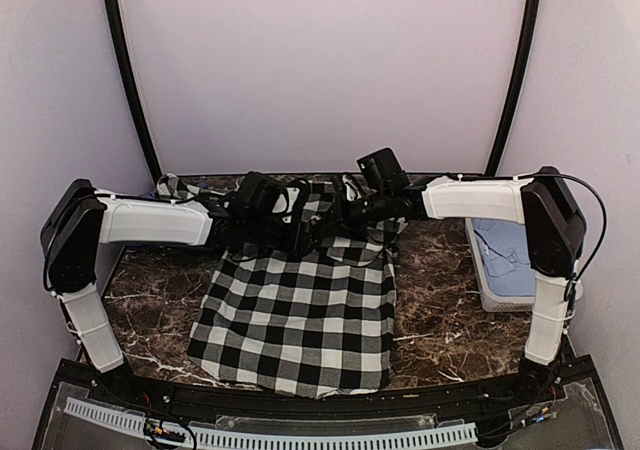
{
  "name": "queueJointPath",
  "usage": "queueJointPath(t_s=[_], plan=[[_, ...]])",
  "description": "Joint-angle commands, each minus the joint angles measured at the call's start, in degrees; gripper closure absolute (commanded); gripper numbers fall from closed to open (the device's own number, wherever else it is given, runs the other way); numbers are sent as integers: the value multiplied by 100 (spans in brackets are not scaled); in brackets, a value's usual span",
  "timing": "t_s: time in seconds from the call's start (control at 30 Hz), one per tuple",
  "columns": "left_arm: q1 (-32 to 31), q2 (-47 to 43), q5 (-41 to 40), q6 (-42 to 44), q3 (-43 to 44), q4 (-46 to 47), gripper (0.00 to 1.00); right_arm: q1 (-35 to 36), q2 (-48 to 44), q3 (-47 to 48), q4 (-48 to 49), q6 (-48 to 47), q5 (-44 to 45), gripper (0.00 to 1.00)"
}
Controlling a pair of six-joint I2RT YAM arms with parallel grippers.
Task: Fold and stack the long sleeve shirts
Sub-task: Pass from the right arm to the left, then move the flattened shirt to the center of the board.
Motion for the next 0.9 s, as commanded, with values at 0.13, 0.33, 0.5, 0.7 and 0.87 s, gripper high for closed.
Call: queueJointPath(t_s=[0.13,0.33,0.5,0.7,0.87], plan=[[-72,199,-303,102,362,-80,60,154,52,78,302,83,-57,100],[-63,78,-924,-114,400,-378,100,140,-250,42,53,-183,545,76],[106,-99,-1176,-561,452,-833,100,5,-872,-159,-200,-503,1329,54],[652,-490,-752,-743,355,-1043,100,-123,-1580,-590,-774,-945,2655,45],[1014,-700,-444,-659,404,-1206,100,-369,-1815,-1269,-932,-1025,2992,46]])
